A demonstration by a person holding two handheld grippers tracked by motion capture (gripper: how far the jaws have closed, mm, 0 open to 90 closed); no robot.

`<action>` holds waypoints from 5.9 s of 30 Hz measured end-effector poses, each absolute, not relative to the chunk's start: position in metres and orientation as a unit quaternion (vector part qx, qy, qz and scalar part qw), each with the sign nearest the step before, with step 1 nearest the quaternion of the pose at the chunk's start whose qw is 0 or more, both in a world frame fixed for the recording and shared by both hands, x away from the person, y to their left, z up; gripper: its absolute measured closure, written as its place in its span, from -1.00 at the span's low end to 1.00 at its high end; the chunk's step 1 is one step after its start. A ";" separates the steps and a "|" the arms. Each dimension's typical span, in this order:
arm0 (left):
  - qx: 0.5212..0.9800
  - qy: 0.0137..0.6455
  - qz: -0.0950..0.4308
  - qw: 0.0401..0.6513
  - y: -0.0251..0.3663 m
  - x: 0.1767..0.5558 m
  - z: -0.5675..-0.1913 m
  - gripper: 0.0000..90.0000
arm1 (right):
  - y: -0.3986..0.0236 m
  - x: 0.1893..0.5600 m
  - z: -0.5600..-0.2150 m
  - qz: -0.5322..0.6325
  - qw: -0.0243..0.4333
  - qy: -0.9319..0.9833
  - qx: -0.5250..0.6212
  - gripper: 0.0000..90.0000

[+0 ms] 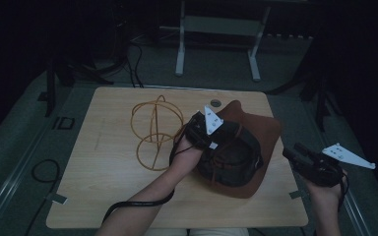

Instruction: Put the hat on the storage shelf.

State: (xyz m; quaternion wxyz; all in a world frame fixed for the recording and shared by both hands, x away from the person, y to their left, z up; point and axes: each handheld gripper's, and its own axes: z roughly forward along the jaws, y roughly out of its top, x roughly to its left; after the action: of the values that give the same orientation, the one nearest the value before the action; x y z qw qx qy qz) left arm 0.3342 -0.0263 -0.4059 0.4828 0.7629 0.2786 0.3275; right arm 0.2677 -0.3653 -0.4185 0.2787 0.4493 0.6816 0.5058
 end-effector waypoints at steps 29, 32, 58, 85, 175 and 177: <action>0.757 0.069 0.210 0.615 0.024 0.291 -0.416 0.91 | -0.290 0.281 -0.432 0.555 0.141 0.771 0.279 0.05; 0.755 0.065 0.212 0.616 0.023 0.288 -0.418 0.91 | -0.269 0.278 -0.430 0.559 0.126 0.781 0.250 0.00; 0.771 0.055 0.239 0.588 0.011 0.278 -0.418 0.90 | -0.232 0.282 -0.424 0.578 0.084 0.791 0.182 0.81; 0.770 0.115 0.209 0.591 0.050 0.279 -0.413 0.26 | -0.274 0.298 -0.397 0.614 0.132 0.738 0.246 0.97; 0.748 0.357 0.210 0.519 0.214 0.228 -0.563 -0.82 | 0.000 0.413 -0.356 0.516 0.093 0.835 0.164 -0.13; 0.747 0.359 0.210 0.519 0.214 0.227 -0.564 -0.82 | 0.001 0.407 -0.354 0.507 0.114 0.840 0.158 -0.29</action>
State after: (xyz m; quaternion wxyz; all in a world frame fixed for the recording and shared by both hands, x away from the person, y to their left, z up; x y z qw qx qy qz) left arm 0.2275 0.2140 -0.5637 0.5188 0.7466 0.3595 0.2101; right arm 0.4075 0.0008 -0.3537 0.1137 0.1577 0.8399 0.5066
